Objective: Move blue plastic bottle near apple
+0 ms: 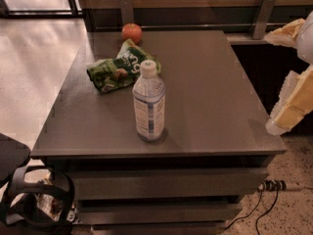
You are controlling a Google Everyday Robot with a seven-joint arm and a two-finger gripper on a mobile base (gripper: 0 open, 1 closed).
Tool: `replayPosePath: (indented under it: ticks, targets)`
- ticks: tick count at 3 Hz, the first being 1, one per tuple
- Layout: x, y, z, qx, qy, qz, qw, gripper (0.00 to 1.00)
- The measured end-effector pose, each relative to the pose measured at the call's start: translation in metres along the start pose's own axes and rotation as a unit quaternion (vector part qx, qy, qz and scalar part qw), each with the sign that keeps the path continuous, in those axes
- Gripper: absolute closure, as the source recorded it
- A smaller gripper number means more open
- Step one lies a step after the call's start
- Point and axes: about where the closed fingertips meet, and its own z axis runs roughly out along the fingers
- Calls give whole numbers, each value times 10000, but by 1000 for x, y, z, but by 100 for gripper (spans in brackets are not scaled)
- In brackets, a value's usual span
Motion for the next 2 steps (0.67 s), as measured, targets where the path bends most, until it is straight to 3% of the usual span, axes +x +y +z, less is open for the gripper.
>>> replayPosePath:
  ticks: [1,2]
  targets:
    - [-19,6,19,-289,-1047,105,9940,0]
    - [-42,9,39,-471,-2019,171,9781,0]
